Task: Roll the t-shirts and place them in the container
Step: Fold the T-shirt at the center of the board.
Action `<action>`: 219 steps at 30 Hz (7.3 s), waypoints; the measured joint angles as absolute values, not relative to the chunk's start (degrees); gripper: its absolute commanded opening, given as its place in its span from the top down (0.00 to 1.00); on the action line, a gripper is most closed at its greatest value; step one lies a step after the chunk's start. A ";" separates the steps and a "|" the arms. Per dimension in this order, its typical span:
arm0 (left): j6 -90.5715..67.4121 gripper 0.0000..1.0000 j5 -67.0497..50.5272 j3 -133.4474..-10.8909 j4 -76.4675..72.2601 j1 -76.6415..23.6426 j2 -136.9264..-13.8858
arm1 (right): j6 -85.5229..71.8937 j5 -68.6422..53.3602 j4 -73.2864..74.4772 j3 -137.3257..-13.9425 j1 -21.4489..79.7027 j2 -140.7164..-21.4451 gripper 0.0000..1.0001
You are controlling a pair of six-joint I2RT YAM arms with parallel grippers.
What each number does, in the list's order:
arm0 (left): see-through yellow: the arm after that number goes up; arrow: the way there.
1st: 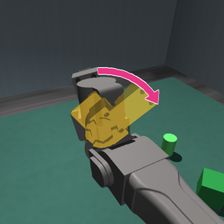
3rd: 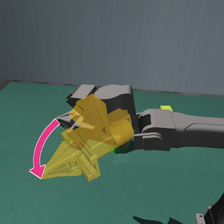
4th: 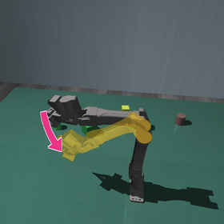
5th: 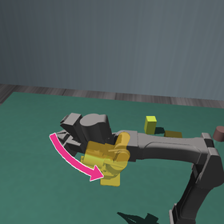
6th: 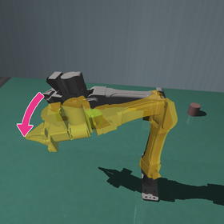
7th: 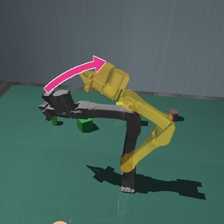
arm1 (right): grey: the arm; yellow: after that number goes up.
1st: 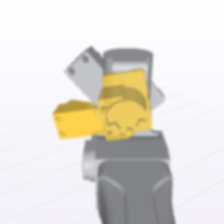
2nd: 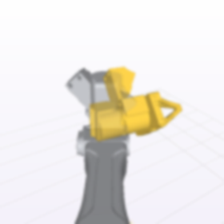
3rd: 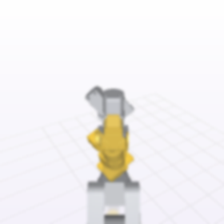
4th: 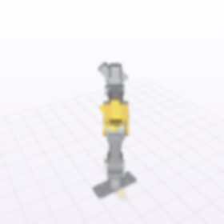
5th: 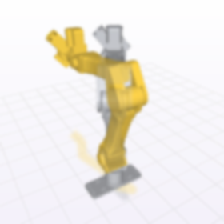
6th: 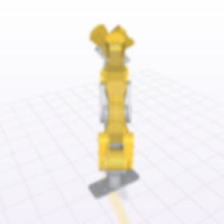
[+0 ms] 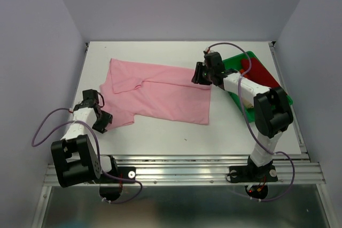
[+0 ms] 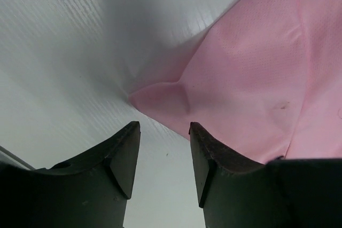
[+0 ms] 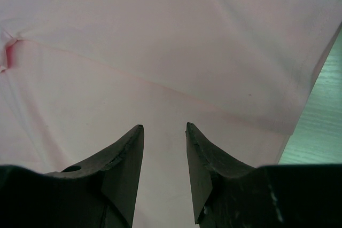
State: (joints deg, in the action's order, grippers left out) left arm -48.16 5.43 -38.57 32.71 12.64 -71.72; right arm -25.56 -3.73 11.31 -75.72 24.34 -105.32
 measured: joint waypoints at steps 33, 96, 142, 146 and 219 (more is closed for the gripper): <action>-45.65 1.00 4.29 -40.42 27.70 12.75 -69.10 | -28.12 -2.79 14.44 -61.82 25.61 -93.12 0.36; -40.01 1.00 0.36 -48.82 30.70 12.43 -62.33 | -65.34 6.35 9.02 -32.16 35.73 -77.56 0.93; -41.91 1.00 1.93 -70.63 21.39 4.82 -87.61 | -48.56 13.63 11.75 -52.25 26.65 -87.02 0.99; -41.82 1.00 2.33 -71.05 21.19 4.84 -87.59 | -48.18 11.40 11.84 -52.16 26.63 -87.00 0.99; -35.29 1.00 7.40 -75.55 16.16 2.87 -97.27 | -37.23 6.94 18.90 -63.72 20.99 -99.42 0.99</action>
